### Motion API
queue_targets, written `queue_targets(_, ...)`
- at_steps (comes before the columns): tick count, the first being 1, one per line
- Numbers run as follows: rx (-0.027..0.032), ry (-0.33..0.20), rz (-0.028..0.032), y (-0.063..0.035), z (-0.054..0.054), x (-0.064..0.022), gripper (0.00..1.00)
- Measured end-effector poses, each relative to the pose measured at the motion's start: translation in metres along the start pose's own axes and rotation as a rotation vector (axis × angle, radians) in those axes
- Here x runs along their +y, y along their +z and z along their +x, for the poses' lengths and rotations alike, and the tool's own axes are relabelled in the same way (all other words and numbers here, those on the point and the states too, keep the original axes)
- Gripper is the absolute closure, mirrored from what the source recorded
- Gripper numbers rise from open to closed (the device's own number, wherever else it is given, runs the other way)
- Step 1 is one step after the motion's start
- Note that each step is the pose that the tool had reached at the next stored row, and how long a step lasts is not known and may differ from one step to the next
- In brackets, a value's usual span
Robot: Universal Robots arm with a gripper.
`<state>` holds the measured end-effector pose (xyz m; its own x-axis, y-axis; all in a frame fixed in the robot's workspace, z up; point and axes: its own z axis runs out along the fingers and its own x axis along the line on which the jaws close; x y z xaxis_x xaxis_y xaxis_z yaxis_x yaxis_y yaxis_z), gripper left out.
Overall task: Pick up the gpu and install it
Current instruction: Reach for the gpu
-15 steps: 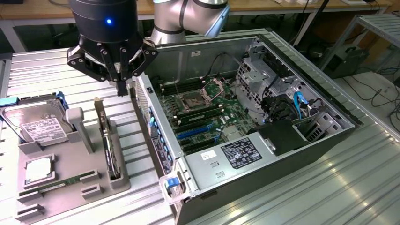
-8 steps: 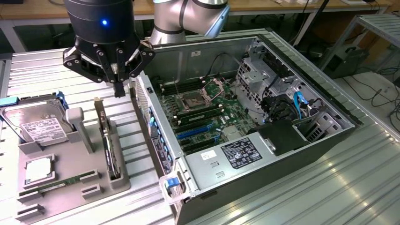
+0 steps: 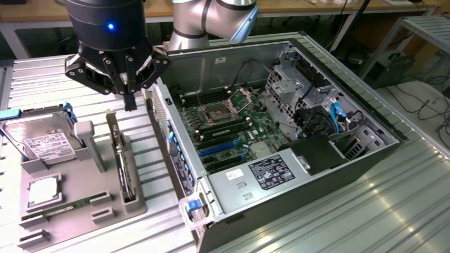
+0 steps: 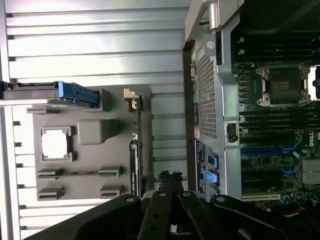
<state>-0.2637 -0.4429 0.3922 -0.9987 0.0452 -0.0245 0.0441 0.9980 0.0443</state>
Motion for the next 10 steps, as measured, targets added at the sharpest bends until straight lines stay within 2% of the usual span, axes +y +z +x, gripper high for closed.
queue_targets(10,0.0,0.0,0.0,-0.0003,0.012,-0.0022,0.89)
